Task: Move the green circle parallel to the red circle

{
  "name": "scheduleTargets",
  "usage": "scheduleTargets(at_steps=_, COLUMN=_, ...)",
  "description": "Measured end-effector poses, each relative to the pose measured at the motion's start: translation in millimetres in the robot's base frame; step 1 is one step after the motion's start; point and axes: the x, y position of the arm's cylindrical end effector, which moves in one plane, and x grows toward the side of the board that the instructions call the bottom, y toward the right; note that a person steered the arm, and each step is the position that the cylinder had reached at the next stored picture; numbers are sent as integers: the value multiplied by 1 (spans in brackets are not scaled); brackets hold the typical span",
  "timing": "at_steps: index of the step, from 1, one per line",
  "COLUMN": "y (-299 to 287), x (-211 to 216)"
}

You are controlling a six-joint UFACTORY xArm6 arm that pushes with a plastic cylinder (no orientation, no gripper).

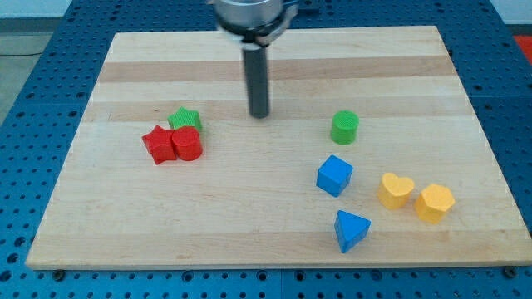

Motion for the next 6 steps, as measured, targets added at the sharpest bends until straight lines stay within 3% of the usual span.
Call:
scheduleTargets(at_steps=2, y=156, x=23)
scheduleTargets(at_steps=3, y=165, x=43)
scheduleTargets(at_steps=6, y=25, x=47)
